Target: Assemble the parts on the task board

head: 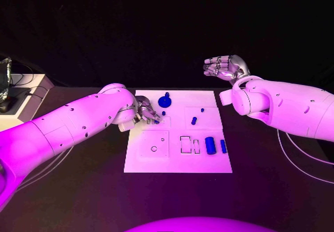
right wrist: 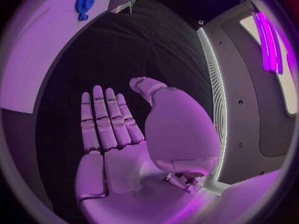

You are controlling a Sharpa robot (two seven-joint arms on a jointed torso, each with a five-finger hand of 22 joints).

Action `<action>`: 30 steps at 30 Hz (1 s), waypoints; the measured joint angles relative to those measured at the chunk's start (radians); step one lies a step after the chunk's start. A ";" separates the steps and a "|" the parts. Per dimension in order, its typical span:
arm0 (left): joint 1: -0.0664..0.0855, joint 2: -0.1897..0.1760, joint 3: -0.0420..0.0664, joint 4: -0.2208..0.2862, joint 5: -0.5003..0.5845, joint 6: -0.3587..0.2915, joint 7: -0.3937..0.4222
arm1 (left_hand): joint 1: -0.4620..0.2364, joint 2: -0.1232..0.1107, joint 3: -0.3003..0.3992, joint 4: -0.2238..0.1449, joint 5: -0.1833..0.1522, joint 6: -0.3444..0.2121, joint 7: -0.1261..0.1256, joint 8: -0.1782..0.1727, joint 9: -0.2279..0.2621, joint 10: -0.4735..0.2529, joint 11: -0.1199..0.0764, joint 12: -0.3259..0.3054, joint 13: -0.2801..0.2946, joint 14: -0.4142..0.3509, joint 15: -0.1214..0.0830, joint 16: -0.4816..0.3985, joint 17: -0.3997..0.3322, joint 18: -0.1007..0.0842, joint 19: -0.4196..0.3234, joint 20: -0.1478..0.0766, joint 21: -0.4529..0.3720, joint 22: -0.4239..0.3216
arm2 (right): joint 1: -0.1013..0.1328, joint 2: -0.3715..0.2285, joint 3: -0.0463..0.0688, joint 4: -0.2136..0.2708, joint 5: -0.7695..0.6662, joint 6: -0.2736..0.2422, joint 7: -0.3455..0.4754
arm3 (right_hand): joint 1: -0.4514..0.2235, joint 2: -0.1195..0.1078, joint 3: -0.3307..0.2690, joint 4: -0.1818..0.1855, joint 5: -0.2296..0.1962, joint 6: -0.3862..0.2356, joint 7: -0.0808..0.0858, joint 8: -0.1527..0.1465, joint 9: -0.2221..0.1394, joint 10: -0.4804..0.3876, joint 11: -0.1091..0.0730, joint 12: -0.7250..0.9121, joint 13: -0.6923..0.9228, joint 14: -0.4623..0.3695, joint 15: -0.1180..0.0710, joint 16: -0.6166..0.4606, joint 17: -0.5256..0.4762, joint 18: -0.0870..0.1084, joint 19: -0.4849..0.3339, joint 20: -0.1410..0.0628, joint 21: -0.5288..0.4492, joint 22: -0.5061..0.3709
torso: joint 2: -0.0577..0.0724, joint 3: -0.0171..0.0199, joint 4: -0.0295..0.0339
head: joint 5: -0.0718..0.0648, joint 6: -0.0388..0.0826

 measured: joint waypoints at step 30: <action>0.001 0.005 0.001 -0.018 0.010 0.014 0.001 | 0.000 0.000 0.007 0.007 0.031 -0.005 0.006 0.000 0.008 0.000 0.000 -0.005 0.000 0.000 0.000 0.000 0.000 0.000 0.000 0.000 0.000 0.000 | -0.001 0.001 -0.001 0.001 -0.002 0.006 0.000 | -0.004 -0.004 0.000 0.000 0.004 0.000 0.000 0.000 -0.002 0.000 0.000 0.000 0.000 -0.004 0.004 -0.004 -0.003 0.000 -0.003 0.004 0.000 -0.004 | 0.000 0.0016 -0.0006 | 0.002 0.000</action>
